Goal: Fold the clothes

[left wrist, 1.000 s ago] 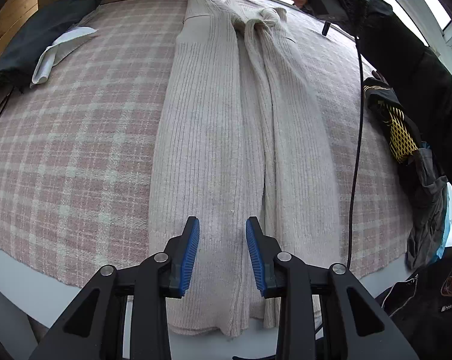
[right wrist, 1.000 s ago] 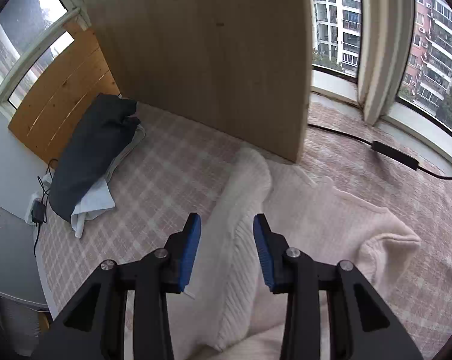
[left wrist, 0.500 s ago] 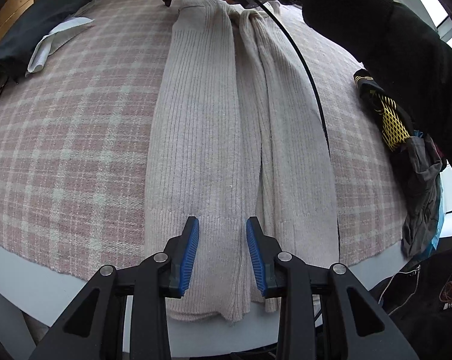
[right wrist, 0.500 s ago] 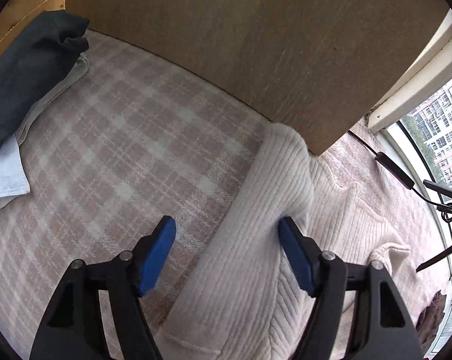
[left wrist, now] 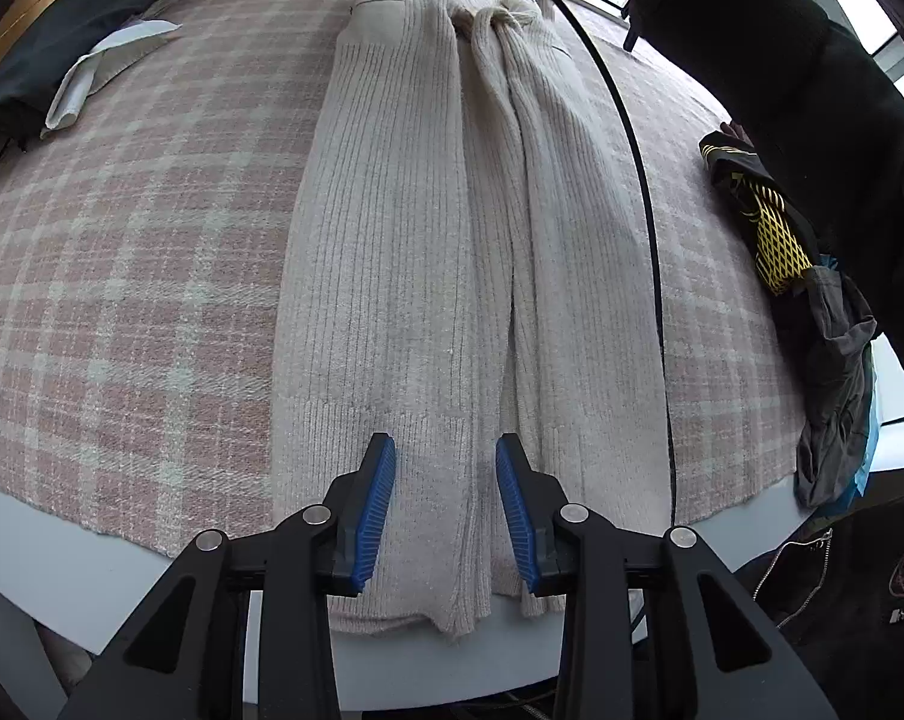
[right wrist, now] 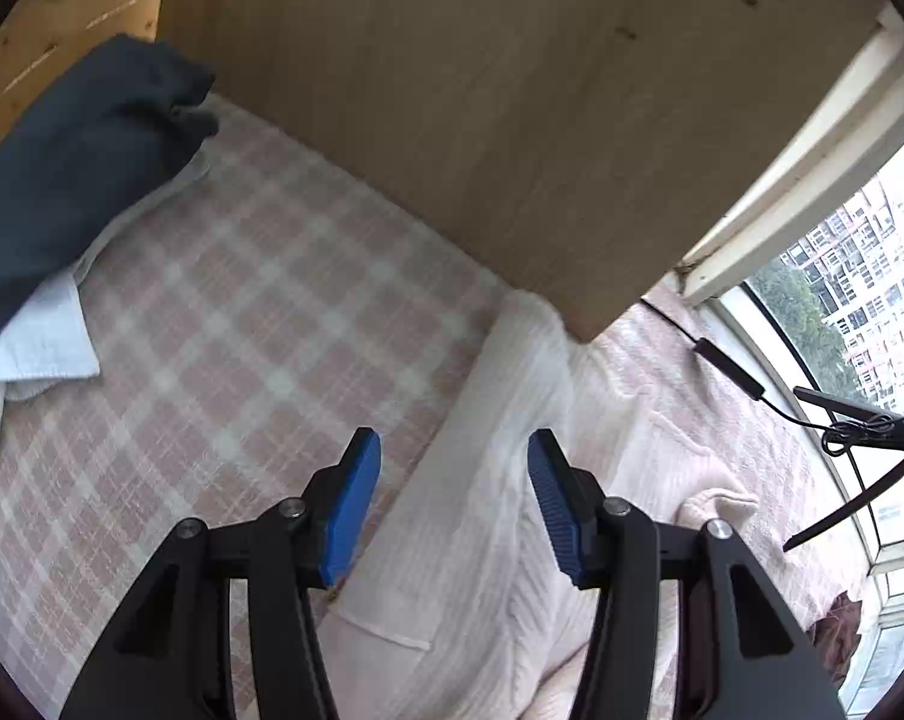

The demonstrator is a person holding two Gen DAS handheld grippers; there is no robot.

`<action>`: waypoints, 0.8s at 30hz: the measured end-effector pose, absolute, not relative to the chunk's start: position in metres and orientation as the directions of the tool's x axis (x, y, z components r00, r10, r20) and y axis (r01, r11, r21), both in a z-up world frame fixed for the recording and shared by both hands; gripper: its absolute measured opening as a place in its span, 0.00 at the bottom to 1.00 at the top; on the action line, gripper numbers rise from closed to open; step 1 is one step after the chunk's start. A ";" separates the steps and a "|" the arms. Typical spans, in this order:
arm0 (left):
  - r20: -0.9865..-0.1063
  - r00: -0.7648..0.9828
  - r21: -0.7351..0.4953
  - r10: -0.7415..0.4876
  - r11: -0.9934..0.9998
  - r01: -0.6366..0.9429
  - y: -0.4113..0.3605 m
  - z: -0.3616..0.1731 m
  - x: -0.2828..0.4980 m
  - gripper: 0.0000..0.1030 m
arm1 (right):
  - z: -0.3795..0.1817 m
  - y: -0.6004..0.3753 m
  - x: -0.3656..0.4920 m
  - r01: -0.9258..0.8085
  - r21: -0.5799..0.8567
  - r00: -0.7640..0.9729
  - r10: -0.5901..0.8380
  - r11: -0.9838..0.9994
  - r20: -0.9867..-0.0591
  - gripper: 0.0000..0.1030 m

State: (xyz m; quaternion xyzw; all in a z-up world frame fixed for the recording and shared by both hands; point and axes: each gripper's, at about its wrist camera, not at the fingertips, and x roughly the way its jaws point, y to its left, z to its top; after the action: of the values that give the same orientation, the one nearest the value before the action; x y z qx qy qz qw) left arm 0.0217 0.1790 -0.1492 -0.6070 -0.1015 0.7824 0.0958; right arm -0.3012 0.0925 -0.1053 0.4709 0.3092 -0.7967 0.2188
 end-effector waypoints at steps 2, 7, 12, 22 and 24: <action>-0.932 -0.243 -0.268 0.269 -0.963 -0.035 0.181 -0.148 0.020 0.32 | -0.119 0.087 -0.306 0.620 -0.326 -0.466 -0.001 -0.713 -0.885 0.49; -0.935 -0.235 -0.267 0.266 -0.963 -0.031 0.173 -0.144 0.019 0.34 | -0.132 0.086 -0.325 0.595 -0.325 -0.444 0.037 -0.735 -0.896 0.48; -0.933 -0.232 -0.274 0.275 -0.961 -0.036 0.180 -0.147 0.015 0.37 | -0.132 0.097 -0.344 0.544 -0.306 -0.428 0.055 -0.781 -0.902 0.48; -0.933 -0.222 -0.279 0.282 -0.959 -0.048 0.205 -0.163 0.001 0.37 | -0.135 0.105 -0.365 0.550 -0.274 -0.427 0.016 -0.789 -0.904 0.22; -0.932 -0.224 -0.279 0.283 -0.959 -0.051 0.206 -0.164 0.001 0.37 | -0.132 0.112 -0.374 0.527 -0.222 -0.417 -0.023 -0.820 -0.908 0.14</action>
State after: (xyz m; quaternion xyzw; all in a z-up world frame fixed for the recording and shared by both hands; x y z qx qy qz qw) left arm 0.0010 0.2063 -0.1636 -0.6135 -0.0948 0.7766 0.1076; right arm -0.3736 0.1123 -0.1321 0.5120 0.2462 -0.8050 0.1709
